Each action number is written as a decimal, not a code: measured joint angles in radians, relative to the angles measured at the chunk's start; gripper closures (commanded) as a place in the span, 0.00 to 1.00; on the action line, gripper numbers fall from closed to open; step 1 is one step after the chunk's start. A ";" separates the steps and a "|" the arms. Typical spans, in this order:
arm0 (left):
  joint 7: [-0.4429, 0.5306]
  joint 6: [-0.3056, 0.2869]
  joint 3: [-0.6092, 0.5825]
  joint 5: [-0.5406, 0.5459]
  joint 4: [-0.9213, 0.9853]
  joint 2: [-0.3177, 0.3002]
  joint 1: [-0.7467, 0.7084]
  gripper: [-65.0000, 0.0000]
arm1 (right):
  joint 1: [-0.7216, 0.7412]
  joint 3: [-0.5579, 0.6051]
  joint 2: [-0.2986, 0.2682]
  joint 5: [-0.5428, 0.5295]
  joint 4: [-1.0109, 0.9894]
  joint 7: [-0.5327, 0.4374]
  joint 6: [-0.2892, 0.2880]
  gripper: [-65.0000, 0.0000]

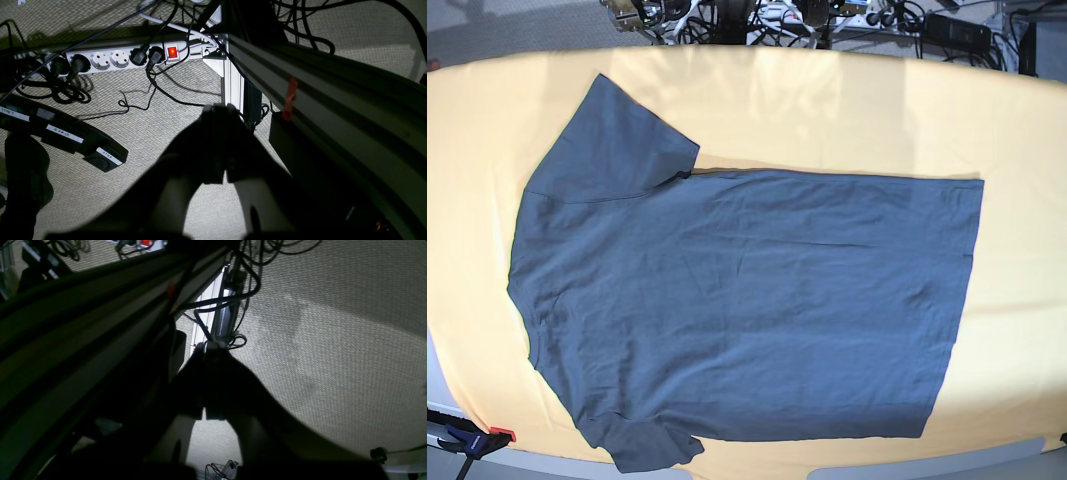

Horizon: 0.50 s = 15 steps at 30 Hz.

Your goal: Fold the T-shirt properly

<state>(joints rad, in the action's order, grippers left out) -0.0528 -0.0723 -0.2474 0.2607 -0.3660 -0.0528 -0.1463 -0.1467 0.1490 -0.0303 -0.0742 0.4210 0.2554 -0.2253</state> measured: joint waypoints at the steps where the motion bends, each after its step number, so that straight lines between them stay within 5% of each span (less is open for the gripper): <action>1: 0.000 0.000 0.000 0.000 0.000 0.000 0.000 1.00 | 0.000 0.000 0.000 0.000 0.000 0.000 0.000 1.00; 15: 0.000 0.000 0.000 0.000 0.000 0.000 0.000 1.00 | 0.000 0.000 0.000 0.000 0.000 0.002 0.053 1.00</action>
<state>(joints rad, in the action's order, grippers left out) -0.0528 -0.0723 -0.2474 0.2607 -0.3660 -0.0528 -0.1467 -0.1467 0.1490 -0.0307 -0.0738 0.4210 0.2569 -0.1722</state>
